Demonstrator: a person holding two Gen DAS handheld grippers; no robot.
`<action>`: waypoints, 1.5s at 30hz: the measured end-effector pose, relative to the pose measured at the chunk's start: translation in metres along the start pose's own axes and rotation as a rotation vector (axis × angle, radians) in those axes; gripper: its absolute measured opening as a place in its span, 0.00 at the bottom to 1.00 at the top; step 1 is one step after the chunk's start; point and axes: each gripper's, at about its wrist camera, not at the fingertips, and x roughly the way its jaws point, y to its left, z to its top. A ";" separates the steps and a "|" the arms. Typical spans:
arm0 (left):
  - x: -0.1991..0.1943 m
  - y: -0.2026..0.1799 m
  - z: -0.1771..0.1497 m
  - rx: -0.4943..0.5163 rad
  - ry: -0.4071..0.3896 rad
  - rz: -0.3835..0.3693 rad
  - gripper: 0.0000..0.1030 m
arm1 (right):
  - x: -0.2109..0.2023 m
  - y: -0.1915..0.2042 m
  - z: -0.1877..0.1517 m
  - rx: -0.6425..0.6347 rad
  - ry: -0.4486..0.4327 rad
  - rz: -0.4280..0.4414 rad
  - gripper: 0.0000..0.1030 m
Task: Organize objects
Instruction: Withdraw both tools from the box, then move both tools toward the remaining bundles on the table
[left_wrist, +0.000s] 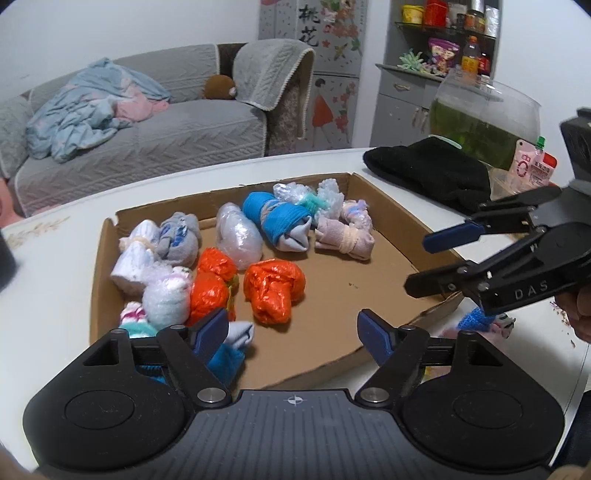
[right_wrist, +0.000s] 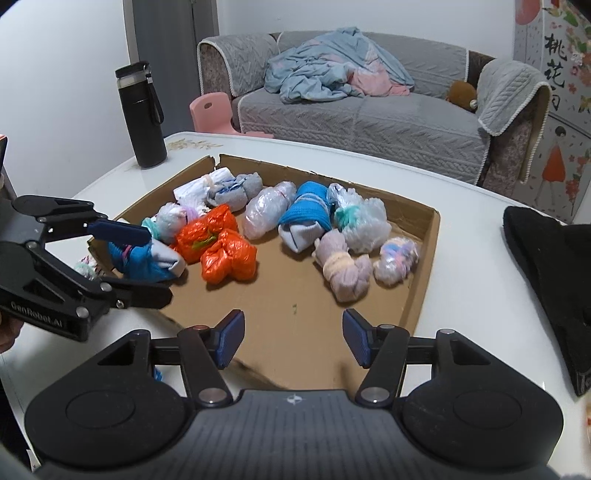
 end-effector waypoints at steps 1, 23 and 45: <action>-0.002 -0.001 0.000 -0.006 0.004 0.010 0.79 | -0.001 0.001 0.000 0.007 0.000 -0.001 0.53; -0.067 0.018 -0.026 -0.231 -0.010 0.185 0.84 | -0.032 0.043 -0.005 0.099 -0.052 -0.055 0.81; -0.072 0.064 -0.092 -0.279 -0.026 0.260 0.86 | -0.046 0.005 -0.090 0.202 -0.144 -0.168 0.84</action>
